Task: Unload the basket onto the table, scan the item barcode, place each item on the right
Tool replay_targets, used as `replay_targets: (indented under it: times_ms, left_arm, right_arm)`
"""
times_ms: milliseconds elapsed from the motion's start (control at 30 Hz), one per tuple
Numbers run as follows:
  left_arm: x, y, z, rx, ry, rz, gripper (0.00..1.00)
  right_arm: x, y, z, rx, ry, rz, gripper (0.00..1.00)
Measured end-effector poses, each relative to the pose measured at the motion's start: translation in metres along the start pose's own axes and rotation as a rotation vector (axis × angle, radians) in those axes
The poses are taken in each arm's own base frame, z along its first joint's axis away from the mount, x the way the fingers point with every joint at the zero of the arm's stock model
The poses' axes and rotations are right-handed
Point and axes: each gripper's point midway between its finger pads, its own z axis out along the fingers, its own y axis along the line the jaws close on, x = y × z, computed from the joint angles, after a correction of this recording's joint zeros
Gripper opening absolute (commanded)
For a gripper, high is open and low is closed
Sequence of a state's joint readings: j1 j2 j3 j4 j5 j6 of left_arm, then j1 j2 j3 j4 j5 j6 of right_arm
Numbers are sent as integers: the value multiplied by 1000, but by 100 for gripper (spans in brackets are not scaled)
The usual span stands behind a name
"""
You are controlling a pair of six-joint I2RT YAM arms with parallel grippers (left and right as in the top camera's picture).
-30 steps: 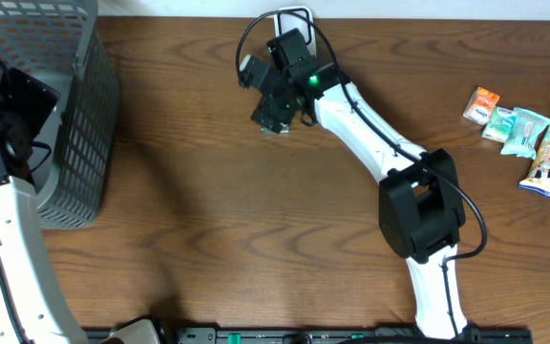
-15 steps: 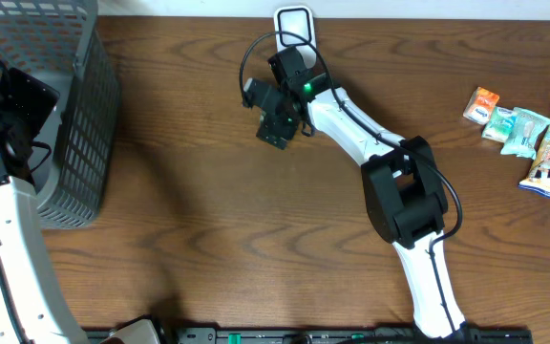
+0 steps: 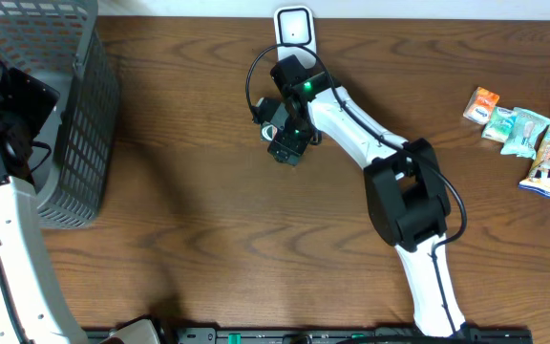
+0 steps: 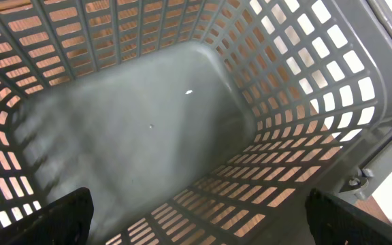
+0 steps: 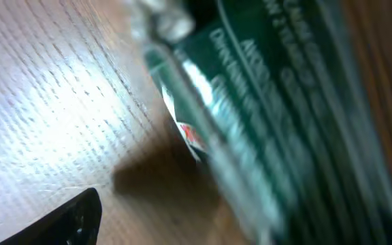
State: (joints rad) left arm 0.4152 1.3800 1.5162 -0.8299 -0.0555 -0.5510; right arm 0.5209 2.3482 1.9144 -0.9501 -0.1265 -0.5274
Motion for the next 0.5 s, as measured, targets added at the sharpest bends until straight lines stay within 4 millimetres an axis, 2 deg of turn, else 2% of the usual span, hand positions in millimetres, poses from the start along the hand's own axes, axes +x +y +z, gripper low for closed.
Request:
replay_targets:
  times_ms: [100,267,500]
  left_arm:
    - [0,0,0,0,0,0,98]
    - [0,0,0,0,0,0,98]
    - [0,0,0,0,0,0,98]
  right_arm:
    - [-8,-3,-13,25,-35,34,90]
    - [-33,-16,-33,90,-142,40,95]
    - [-55,-31,-38,146,-236,27,97]
